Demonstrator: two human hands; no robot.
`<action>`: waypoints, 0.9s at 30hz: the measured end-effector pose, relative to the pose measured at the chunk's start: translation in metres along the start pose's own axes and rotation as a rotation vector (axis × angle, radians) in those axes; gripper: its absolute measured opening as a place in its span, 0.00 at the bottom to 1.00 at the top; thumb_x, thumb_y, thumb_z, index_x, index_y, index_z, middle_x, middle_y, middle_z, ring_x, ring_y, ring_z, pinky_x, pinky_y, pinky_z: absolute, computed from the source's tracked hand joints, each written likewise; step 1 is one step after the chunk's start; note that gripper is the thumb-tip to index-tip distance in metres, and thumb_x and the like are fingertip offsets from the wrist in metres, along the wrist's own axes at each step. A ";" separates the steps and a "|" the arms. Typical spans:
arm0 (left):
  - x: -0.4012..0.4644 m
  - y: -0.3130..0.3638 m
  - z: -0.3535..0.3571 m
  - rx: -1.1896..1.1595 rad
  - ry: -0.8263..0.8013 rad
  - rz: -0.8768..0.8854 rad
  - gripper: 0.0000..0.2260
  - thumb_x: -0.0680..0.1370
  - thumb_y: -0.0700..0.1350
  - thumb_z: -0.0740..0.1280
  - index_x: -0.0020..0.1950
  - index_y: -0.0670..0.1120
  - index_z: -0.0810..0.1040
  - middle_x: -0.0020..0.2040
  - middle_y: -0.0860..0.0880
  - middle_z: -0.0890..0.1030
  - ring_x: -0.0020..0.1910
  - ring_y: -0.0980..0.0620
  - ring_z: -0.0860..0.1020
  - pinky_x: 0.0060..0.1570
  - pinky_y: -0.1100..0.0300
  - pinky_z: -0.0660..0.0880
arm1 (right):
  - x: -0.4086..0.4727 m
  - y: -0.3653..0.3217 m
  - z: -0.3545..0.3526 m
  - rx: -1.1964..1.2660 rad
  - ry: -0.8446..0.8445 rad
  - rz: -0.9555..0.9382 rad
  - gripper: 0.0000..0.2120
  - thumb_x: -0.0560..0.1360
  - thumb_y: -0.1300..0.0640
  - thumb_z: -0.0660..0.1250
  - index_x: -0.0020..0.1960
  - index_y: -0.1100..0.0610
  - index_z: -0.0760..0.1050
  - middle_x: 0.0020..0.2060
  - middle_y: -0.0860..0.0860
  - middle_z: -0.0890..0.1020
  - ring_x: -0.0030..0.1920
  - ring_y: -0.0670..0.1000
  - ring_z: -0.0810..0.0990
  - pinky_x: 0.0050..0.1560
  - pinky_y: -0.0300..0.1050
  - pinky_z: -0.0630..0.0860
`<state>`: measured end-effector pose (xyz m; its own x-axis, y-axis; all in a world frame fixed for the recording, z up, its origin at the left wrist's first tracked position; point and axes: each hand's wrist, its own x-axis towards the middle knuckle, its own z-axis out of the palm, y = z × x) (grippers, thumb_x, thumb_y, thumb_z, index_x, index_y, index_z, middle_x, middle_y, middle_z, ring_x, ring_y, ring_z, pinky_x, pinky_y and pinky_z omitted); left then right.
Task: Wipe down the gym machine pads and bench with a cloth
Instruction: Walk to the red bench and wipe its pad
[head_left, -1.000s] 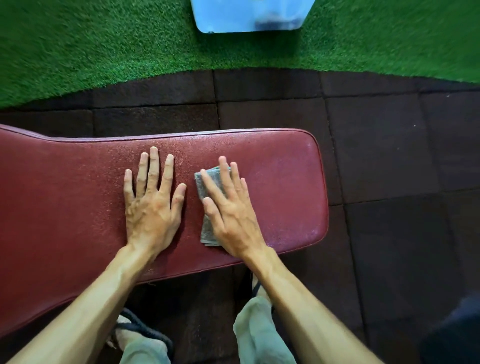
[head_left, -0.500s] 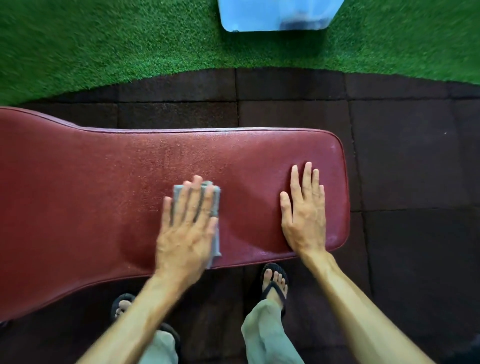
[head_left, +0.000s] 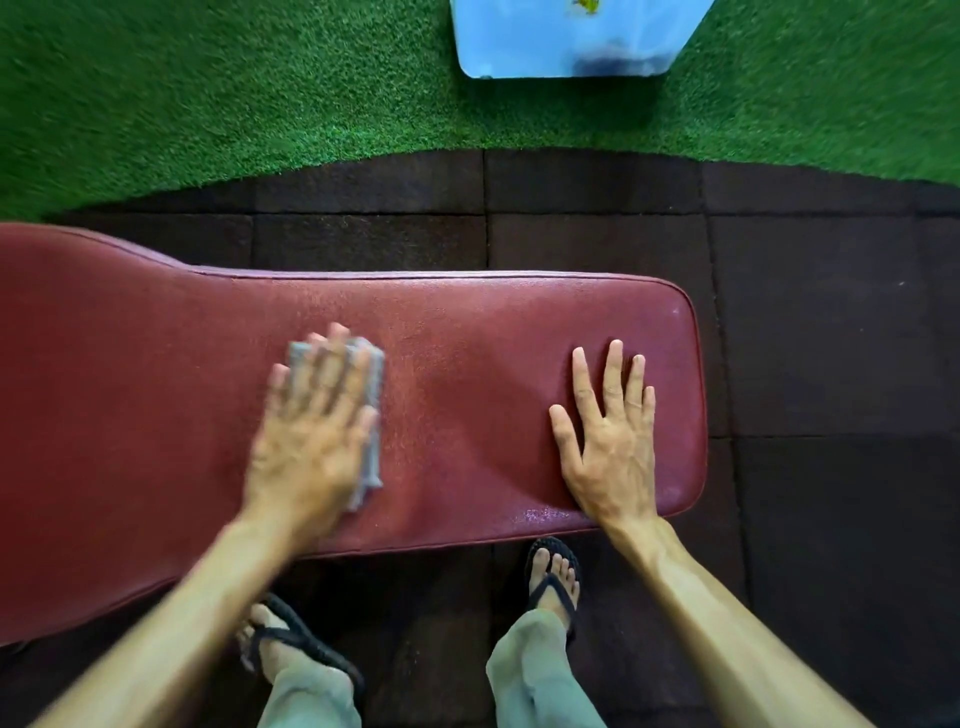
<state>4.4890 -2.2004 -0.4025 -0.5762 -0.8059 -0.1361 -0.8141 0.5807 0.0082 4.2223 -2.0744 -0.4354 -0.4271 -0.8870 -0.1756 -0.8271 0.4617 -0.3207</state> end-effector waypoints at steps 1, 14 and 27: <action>0.020 -0.014 -0.002 -0.017 0.016 -0.102 0.28 0.82 0.51 0.47 0.81 0.45 0.47 0.81 0.42 0.47 0.81 0.42 0.46 0.78 0.43 0.49 | 0.000 -0.003 0.001 -0.014 0.007 0.007 0.30 0.81 0.40 0.49 0.80 0.46 0.48 0.80 0.54 0.45 0.80 0.60 0.40 0.78 0.63 0.45; -0.028 -0.052 -0.005 -0.015 0.000 0.083 0.27 0.82 0.51 0.48 0.80 0.45 0.49 0.81 0.43 0.50 0.81 0.44 0.50 0.77 0.43 0.53 | -0.003 -0.074 0.014 -0.022 -0.011 -0.015 0.33 0.80 0.39 0.49 0.81 0.51 0.47 0.80 0.55 0.43 0.80 0.59 0.40 0.76 0.68 0.45; -0.053 -0.126 -0.010 0.041 0.057 0.136 0.27 0.82 0.51 0.50 0.80 0.46 0.51 0.81 0.43 0.52 0.80 0.43 0.52 0.77 0.44 0.52 | 0.005 -0.173 0.036 -0.050 0.023 0.018 0.29 0.82 0.41 0.49 0.80 0.48 0.48 0.80 0.53 0.44 0.80 0.59 0.40 0.76 0.69 0.43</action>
<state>4.6211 -2.2321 -0.3865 -0.6849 -0.7243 -0.0798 -0.7255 0.6880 -0.0176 4.3763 -2.1585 -0.4148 -0.4496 -0.8789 -0.1596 -0.8362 0.4769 -0.2707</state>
